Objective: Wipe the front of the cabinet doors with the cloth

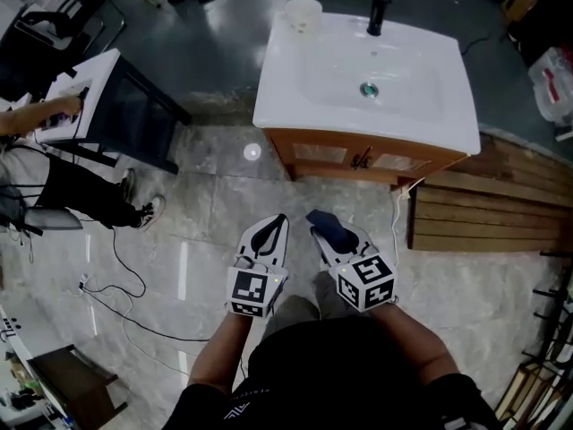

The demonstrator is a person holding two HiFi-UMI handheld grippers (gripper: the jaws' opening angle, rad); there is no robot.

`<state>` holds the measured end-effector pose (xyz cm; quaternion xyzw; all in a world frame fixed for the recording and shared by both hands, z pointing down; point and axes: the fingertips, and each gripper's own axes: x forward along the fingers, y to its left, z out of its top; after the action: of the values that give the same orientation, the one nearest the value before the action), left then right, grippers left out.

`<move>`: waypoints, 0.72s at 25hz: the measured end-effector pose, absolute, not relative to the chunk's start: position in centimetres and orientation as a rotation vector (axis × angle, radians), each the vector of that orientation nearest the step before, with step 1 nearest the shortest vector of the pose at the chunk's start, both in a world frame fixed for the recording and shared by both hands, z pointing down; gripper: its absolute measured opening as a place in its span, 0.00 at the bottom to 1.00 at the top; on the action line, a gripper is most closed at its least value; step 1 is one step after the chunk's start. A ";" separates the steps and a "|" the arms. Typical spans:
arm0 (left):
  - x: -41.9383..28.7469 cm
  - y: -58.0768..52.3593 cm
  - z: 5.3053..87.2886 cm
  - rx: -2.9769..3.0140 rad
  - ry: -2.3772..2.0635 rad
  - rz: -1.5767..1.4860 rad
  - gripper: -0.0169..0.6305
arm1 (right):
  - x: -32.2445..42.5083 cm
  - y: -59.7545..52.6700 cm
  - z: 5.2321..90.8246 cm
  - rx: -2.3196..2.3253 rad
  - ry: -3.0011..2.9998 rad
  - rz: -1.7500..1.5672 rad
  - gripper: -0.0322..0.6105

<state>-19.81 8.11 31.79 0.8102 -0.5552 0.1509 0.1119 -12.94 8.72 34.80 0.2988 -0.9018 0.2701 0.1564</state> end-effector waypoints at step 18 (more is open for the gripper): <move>-22.6 1.1 38.8 2.382 -1.497 0.529 0.04 | -16.0 2.5 42.6 0.923 -2.476 0.825 0.21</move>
<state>-22.58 1.10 38.81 0.8240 -0.5179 0.1830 0.1391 -16.04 2.51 42.65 0.3277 -0.8789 0.2928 0.1856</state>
